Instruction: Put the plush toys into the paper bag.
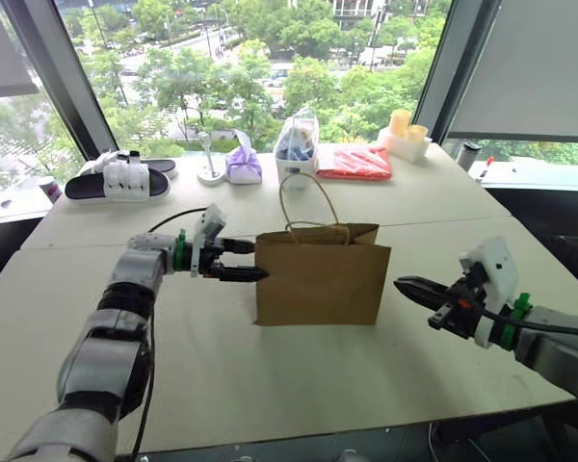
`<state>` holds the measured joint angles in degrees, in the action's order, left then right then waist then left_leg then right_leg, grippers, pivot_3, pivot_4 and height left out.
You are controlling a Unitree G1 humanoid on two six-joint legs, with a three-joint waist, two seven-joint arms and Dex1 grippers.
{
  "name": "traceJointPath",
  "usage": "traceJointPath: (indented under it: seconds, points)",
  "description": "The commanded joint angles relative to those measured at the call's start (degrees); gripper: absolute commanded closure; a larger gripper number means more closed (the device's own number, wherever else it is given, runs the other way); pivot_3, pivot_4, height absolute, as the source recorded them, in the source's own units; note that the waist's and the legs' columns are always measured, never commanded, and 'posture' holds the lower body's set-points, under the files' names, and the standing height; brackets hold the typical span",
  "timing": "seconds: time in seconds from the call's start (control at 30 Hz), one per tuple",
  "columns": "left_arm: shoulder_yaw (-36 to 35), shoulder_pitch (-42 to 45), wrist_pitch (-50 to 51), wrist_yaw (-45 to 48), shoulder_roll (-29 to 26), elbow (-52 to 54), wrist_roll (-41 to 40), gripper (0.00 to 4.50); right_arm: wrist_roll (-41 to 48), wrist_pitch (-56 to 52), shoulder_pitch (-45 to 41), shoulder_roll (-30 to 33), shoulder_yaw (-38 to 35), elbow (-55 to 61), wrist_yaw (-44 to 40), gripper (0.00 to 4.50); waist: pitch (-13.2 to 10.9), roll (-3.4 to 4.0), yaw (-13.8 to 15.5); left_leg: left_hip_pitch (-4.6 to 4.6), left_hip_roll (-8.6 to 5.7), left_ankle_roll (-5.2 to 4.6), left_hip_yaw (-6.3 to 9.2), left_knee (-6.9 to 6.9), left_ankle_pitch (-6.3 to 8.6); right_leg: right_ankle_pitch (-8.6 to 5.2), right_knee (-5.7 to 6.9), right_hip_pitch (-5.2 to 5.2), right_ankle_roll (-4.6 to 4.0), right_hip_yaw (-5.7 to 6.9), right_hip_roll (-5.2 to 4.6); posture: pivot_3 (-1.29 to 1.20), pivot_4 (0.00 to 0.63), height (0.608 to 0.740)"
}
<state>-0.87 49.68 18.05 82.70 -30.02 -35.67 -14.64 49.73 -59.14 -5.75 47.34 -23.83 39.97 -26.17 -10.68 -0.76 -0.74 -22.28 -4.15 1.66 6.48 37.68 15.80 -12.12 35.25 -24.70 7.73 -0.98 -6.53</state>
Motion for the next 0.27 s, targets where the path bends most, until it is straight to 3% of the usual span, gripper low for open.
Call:
traceJointPath:
  seconds: [0.03,0.27]
  points:
    - [-4.7,-5.5,10.6,-5.6,-3.5,19.5,-6.3,0.02,-0.6,2.3,-0.1,1.6,-0.3,0.1,-2.0,4.24,0.0,0.00,0.0,-0.02,0.02,0.00,0.05,0.00,0.00,0.00,-0.02,-0.01,0.00,-0.01,0.00,0.00,0.150,0.740]
    - [-8.4,-18.1,21.3,-15.1,-5.5,40.6,-13.9,0.02,-1.6,3.9,0.2,4.2,0.0,-1.1,-5.3,4.24,0.0,0.03,0.3,0.03,0.02,-0.01,0.09,0.16,0.01,0.00,0.00,0.09,0.00,-0.05,-0.03,0.00,0.150,0.740]
